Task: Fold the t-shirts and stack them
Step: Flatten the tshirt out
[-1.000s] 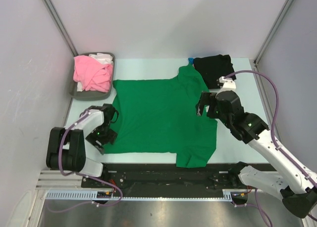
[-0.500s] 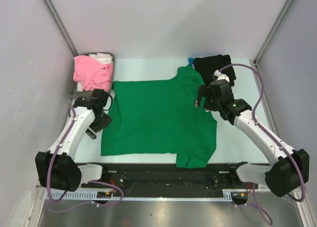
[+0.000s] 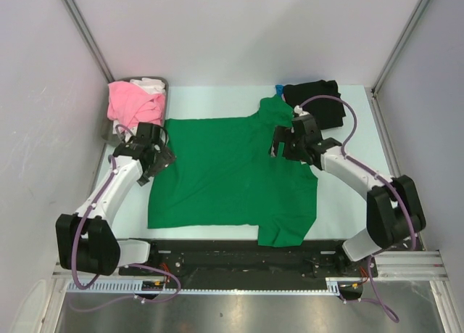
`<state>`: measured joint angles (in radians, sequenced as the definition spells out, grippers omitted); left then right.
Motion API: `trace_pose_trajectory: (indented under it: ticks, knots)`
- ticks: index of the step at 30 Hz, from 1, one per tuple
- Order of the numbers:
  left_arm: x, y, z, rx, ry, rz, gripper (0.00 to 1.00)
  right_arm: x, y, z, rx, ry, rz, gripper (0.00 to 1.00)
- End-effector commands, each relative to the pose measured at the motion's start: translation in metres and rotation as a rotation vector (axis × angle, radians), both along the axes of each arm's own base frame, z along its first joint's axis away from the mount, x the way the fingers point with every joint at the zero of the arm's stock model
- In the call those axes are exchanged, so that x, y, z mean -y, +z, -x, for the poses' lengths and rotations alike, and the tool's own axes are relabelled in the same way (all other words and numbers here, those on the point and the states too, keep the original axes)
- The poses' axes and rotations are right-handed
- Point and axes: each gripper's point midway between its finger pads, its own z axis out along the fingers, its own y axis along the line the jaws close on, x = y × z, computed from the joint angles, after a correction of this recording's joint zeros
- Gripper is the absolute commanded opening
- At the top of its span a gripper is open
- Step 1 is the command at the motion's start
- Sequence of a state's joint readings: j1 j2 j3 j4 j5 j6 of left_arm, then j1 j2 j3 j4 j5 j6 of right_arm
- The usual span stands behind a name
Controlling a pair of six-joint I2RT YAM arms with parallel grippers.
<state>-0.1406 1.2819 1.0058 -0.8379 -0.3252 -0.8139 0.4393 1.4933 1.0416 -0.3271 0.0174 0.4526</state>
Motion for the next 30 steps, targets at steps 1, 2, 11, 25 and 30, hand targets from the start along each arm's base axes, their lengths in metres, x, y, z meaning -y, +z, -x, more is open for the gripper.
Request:
trace_pose_trajectory:
  ticks: [1,2,11,25,30]
  knots:
    - [0.016,0.019,-0.023,0.136,-0.102,0.048,1.0,-0.037,0.023,-0.044,0.15,0.076,-0.186,1.0]
    - [0.016,0.02,-0.024,0.14,-0.103,0.048,1.0,-0.037,0.021,-0.049,0.154,0.066,-0.203,1.0]
    - [0.023,0.027,-0.013,0.184,-0.18,0.067,1.0,-0.046,0.014,-0.048,0.082,0.097,-0.238,1.0]
    - [0.033,-0.02,0.057,0.053,-0.185,0.118,1.0,-0.023,-0.051,0.18,-0.255,0.036,0.058,1.0]
    - [0.034,-0.014,0.06,0.082,-0.188,0.131,1.0,0.01,-0.071,0.227,-0.289,-0.131,-0.096,1.0]
